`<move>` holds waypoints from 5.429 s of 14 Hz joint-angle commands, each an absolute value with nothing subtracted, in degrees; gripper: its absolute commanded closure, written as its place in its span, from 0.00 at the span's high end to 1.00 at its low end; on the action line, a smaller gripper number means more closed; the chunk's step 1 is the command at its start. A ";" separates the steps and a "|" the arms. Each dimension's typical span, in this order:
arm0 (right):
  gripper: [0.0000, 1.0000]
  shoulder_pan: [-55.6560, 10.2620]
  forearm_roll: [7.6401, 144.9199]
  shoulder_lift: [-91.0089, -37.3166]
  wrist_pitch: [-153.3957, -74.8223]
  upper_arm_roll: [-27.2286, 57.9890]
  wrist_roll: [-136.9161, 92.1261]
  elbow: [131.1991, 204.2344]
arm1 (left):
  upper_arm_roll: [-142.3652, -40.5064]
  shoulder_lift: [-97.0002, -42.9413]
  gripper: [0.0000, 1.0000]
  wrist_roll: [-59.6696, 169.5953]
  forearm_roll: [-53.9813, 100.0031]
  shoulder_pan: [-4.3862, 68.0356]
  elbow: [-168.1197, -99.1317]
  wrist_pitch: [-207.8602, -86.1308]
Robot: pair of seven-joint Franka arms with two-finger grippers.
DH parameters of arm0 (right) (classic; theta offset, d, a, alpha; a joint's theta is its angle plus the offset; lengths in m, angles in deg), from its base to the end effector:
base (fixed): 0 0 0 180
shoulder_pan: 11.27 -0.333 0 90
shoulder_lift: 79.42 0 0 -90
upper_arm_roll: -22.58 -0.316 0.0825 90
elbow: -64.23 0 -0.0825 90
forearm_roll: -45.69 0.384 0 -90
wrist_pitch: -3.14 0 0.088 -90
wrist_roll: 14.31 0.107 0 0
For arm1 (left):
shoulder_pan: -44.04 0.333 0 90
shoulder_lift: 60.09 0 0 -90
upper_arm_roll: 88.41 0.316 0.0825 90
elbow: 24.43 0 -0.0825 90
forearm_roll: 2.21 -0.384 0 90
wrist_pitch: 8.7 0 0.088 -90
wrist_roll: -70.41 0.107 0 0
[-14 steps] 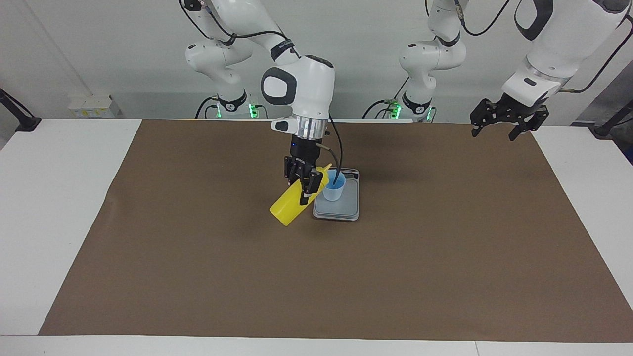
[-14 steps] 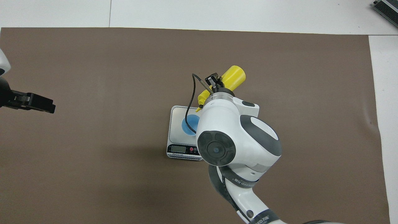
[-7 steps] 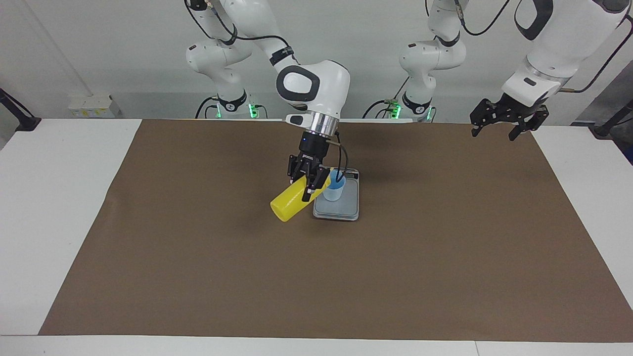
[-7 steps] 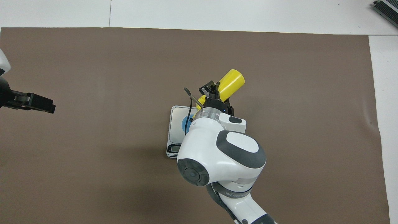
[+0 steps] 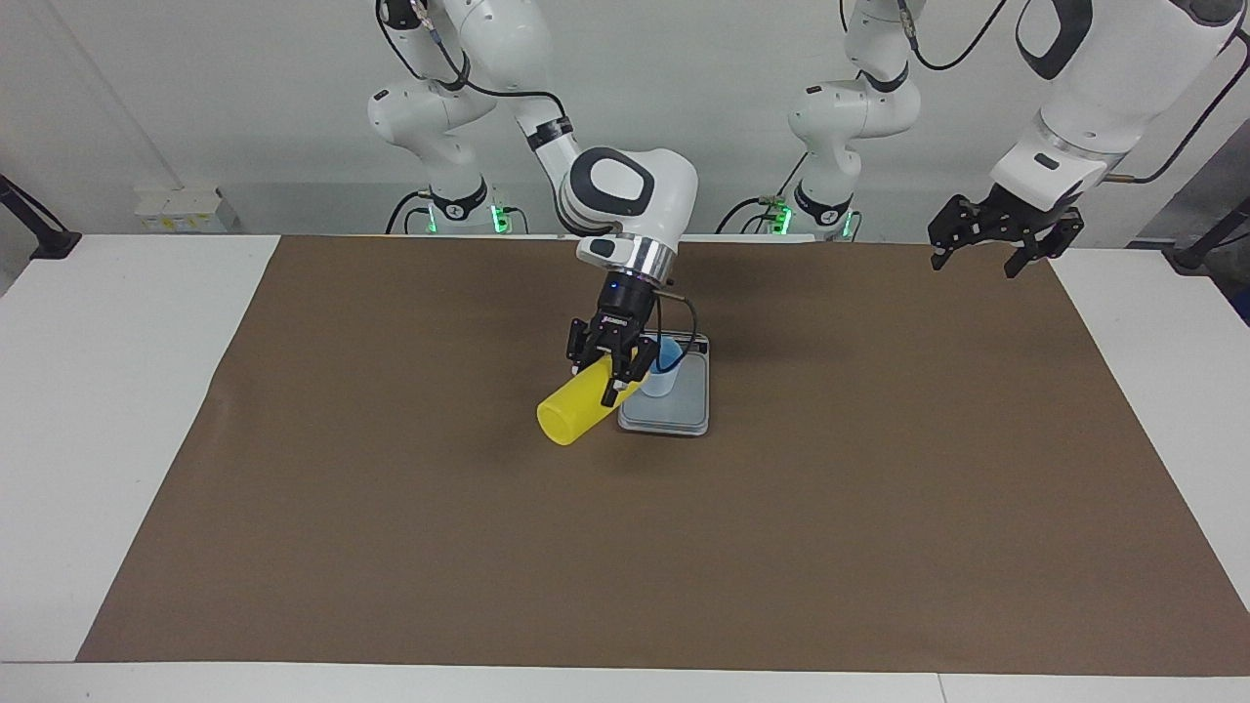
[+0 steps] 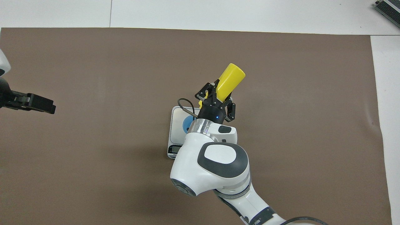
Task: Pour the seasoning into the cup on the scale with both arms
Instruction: 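Tilt the yellow bottle upside down over the blue cup, then turn the bottle upright and carry it back beside the scale, then set the yellow bottle down and open the right gripper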
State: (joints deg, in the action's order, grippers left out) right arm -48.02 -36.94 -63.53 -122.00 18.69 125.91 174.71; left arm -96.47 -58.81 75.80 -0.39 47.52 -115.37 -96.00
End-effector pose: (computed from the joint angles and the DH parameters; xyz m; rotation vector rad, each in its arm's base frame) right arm 0.5023 0.3799 0.3698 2.4557 -1.0341 1.6606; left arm 0.5404 -0.0477 0.6249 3.1001 -0.2716 -0.0641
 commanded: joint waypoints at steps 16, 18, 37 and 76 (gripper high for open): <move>0.00 -47.40 -38.79 -65.35 -121.04 18.98 129.22 173.30 | -96.76 -57.98 1.00 76.21 0.42 48.26 -116.19 -95.54; 0.00 -45.91 -33.00 -65.96 -123.06 18.98 129.22 173.30 | -96.76 -57.98 1.00 76.21 0.42 48.26 -116.19 -95.45; 0.00 -24.82 38.36 -65.35 -128.89 18.98 86.89 174.62 | -96.76 -57.98 1.00 76.21 0.42 48.26 -116.19 -95.54; 1.00 6.49 67.06 -74.57 -100.48 19.50 22.80 174.88 | -96.76 -57.98 1.00 76.21 0.42 48.17 -116.19 -95.54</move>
